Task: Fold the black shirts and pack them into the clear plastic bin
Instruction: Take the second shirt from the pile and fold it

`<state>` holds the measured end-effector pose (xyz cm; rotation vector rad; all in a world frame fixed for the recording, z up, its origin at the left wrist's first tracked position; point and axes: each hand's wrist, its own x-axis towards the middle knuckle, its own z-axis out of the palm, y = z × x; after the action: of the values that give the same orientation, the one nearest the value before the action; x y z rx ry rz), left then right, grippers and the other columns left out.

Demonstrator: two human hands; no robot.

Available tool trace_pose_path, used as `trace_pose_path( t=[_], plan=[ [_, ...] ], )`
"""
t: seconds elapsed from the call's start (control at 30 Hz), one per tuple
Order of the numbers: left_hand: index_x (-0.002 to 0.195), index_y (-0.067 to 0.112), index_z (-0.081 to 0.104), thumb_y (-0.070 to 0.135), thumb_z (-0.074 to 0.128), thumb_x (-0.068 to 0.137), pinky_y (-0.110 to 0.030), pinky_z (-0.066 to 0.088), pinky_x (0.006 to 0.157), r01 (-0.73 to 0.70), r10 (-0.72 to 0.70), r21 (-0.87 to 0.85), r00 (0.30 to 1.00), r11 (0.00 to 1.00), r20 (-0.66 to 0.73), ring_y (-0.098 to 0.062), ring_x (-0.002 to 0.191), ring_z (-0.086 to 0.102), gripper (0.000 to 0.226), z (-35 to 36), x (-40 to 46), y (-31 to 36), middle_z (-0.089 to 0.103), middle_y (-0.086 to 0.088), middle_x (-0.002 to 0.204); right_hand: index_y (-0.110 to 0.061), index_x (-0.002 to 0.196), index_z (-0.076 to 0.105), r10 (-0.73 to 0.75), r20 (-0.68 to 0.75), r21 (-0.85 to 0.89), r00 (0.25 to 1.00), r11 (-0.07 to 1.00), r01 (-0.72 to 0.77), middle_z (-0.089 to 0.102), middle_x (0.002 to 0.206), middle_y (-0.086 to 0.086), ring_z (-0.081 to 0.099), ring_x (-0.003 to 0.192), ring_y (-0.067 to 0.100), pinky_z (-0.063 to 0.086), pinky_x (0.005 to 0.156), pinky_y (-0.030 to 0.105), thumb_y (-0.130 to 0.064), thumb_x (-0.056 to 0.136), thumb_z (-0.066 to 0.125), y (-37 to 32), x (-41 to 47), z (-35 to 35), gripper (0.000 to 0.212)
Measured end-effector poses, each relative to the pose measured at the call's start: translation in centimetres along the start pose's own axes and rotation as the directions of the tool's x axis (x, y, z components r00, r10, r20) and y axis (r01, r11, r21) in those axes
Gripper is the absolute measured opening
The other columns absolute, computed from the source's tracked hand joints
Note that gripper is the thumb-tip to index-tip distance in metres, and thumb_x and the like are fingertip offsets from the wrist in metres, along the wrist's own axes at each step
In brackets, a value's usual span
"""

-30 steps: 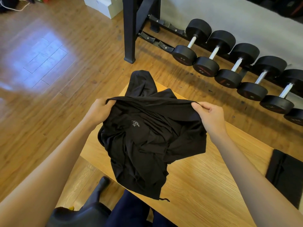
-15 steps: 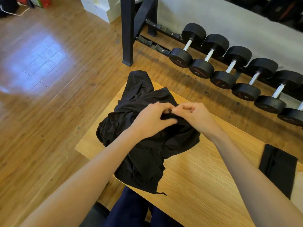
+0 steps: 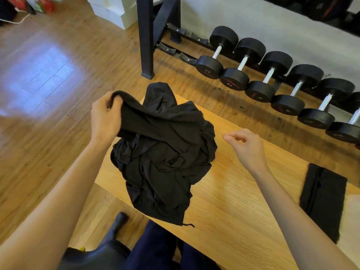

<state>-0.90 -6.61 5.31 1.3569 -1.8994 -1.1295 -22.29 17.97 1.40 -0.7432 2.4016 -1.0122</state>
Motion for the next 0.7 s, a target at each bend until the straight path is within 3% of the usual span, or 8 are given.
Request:
trace_pose_path(
  t=[0.1, 0.27, 0.33, 0.47, 0.57, 0.63, 0.7],
  plan=[
    [0.086, 0.03, 0.063, 0.028, 0.044, 0.103, -0.02, 0.048, 0.067, 0.069, -0.074, 0.062, 0.994, 0.996, 0.081, 0.001, 0.075, 0.06, 0.025, -0.9, -0.5, -0.7, 0.063, 0.018, 0.081, -0.02, 0.086, 0.073, 0.006, 0.077, 0.046, 0.997, 0.999, -0.01, 0.067, 0.087, -0.015, 0.059, 0.084, -0.004, 0.038, 0.069, 0.002, -0.023, 0.09, 0.067, -0.5, -0.1, -0.1, 0.008],
    [0.083, 0.041, 0.062, 0.034, 0.042, 0.103, -0.012, 0.048, 0.062, 0.129, -0.139, 0.057, 0.958, 0.99, 0.252, 0.012, 0.063, 0.062, 0.029, -1.1, -2.6, -1.1, 0.066, 0.027, 0.065, -0.024, 0.085, 0.072, 0.008, 0.127, 0.092, 0.992, 0.996, -0.02, 0.069, 0.086, -0.018, 0.061, 0.085, -0.005, 0.041, 0.071, 0.005, -0.021, 0.091, 0.065, -1.3, -0.2, 2.6, 0.01],
    [0.091, 0.039, 0.063, 0.032, 0.041, 0.104, -0.009, 0.049, 0.068, 0.129, -0.146, 0.07, 0.914, 0.989, 0.377, 0.011, 0.072, 0.063, 0.027, -1.0, -3.4, -1.5, 0.068, 0.029, 0.074, -0.023, 0.087, 0.072, -0.004, 0.15, 0.09, 0.989, 0.996, -0.009, 0.069, 0.086, -0.018, 0.062, 0.084, -0.005, 0.043, 0.07, 0.005, -0.02, 0.092, 0.063, -1.5, 0.0, 3.7, 0.011],
    [0.102, 0.04, 0.063, 0.021, 0.04, 0.105, -0.021, 0.049, 0.085, 0.167, -0.217, 0.14, 0.797, 0.976, 0.564, -0.001, 0.094, 0.063, 0.03, -1.6, -4.6, -4.2, 0.066, 0.016, 0.106, -0.015, 0.106, 0.071, -0.001, 0.186, 0.045, 0.983, 0.999, -0.007, 0.066, 0.095, -0.014, 0.059, 0.085, -0.001, 0.041, 0.069, 0.003, -0.02, 0.097, 0.056, -2.3, 1.1, 6.4, 0.018],
    [0.106, 0.035, 0.066, 0.013, 0.037, 0.104, -0.026, 0.049, 0.09, 0.154, -0.237, 0.182, 0.7, 0.971, 0.674, -0.004, 0.099, 0.064, 0.037, -2.4, -5.3, -6.1, 0.067, 0.01, 0.113, -0.016, 0.129, 0.058, 0.08, 0.217, 0.037, 0.973, 0.995, -0.09, 0.062, 0.12, -0.006, 0.055, 0.104, 0.009, 0.045, 0.091, 0.021, -0.024, 0.099, 0.052, -2.9, 2.2, 8.4, 0.032],
    [0.104, 0.033, 0.067, 0.009, 0.037, 0.104, -0.025, 0.045, 0.092, 0.112, -0.24, 0.219, 0.631, 0.969, 0.738, -0.001, 0.102, 0.062, 0.039, -2.8, -5.5, -6.8, 0.066, 0.011, 0.114, -0.017, 0.135, 0.052, 0.112, 0.235, 0.028, 0.965, 0.992, -0.122, 0.064, 0.115, -0.007, 0.054, 0.115, 0.019, 0.042, 0.103, 0.04, -0.032, 0.097, 0.055, -3.5, 2.9, 9.6, 0.041],
    [0.104, 0.037, 0.066, 0.009, 0.038, 0.103, -0.024, 0.043, 0.095, 0.045, -0.264, 0.288, 0.556, 0.956, 0.788, 0.002, 0.105, 0.059, 0.04, -2.9, -5.6, -7.3, 0.063, 0.016, 0.116, -0.016, 0.137, 0.051, 0.121, 0.261, -0.026, 0.958, 0.993, -0.119, 0.064, 0.1, -0.011, 0.051, 0.121, 0.025, 0.034, 0.109, 0.046, -0.041, 0.093, 0.059, -4.1, 3.4, 10.3, 0.052]
  ],
)
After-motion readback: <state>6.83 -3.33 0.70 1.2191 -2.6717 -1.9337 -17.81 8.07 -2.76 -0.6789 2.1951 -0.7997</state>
